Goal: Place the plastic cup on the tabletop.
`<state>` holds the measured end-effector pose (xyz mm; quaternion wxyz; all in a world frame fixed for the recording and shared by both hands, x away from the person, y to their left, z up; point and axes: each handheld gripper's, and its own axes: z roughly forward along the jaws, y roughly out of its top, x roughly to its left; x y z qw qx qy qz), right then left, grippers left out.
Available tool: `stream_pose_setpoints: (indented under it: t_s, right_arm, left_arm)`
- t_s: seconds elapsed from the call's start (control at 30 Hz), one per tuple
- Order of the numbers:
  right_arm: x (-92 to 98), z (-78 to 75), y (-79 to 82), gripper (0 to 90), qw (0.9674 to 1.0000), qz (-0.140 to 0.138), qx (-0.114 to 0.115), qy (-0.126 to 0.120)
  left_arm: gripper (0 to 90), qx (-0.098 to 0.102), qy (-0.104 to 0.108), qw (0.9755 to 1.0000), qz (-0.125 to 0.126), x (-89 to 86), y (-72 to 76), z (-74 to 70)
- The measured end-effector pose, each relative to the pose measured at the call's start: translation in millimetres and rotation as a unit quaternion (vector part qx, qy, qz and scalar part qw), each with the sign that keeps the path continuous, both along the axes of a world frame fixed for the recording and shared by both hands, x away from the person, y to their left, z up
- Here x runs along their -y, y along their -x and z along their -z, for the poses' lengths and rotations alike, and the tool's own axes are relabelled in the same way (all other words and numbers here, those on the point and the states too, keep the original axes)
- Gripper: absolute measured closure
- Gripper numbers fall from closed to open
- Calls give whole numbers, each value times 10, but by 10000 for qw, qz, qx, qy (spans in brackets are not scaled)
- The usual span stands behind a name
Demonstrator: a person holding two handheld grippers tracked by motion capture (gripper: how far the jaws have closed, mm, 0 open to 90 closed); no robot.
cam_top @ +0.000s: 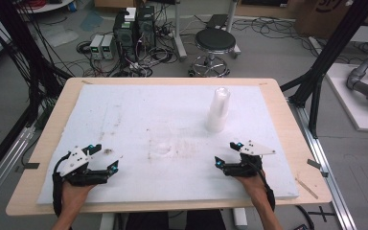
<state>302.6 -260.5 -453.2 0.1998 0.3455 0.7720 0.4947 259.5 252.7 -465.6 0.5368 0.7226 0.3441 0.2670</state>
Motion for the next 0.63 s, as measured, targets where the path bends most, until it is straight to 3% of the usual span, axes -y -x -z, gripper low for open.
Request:
stream_pose_setpoints:
  t_s: [0.63]
  right_arm:
    - [13, 0, 27, 150, 9999, 82, 101, -71]
  left_arm:
    - [123, -20, 112, 9999, -6, -42, 8, 9]
